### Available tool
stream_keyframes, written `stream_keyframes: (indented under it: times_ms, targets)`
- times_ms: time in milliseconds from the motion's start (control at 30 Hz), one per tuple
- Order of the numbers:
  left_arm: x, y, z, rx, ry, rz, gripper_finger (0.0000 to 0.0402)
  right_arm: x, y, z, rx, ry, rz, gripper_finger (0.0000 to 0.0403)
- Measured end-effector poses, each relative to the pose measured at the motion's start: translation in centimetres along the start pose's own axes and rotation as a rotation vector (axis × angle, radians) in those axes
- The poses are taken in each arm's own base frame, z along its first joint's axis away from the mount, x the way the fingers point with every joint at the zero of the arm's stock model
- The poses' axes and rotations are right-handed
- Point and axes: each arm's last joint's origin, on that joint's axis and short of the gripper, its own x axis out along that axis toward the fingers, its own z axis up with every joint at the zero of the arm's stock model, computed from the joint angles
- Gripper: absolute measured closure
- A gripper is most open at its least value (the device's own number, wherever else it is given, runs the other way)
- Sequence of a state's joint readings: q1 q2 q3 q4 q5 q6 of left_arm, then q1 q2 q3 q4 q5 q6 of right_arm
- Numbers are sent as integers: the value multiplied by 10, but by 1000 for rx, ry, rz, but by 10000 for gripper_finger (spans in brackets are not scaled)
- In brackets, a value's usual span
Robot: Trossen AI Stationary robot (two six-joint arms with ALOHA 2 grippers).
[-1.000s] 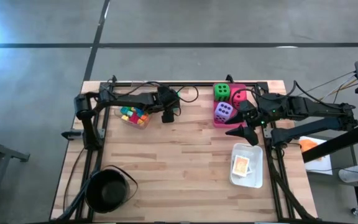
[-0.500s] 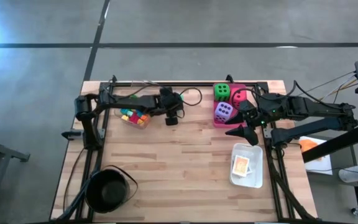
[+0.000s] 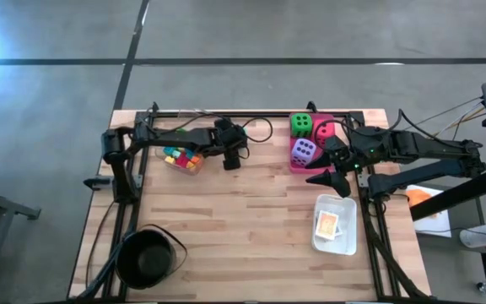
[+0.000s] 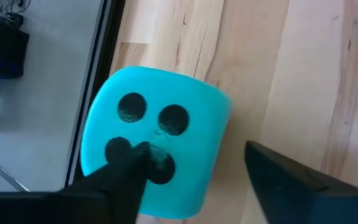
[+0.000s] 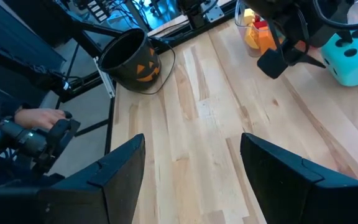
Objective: Pick & Place Toys
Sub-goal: Put the blue die into the pink bin
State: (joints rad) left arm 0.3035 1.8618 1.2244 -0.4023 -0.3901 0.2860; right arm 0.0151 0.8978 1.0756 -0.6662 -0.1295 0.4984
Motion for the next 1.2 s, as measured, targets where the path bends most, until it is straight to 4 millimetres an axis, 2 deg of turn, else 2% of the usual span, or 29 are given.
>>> stream_keyframes:
  times_ms: [200,300,400,667,867,1100,1200]
  targets:
    - [1,0,0,-20,8,23,32,0,0,0,13,0,0,147]
    - [1,0,0,-5,9,32,8,0,0,0,19,0,0,147]
    - [1,0,0,-2,6,26,23,0,0,0,19,0,-1,147]
    - [1,-2,-2,-86,-4,-155,89,0,0,0,19,0,0,147]
    - [-11,-23,-5,-33,104,-370,147,0,0,0,19,0,0,147]
    - [-47,-31,18,-82,16,-390,180,0,0,0,18,1,0,147]
    - [-72,-26,30,-94,-74,-388,181,0,0,0,18,1,0,147]
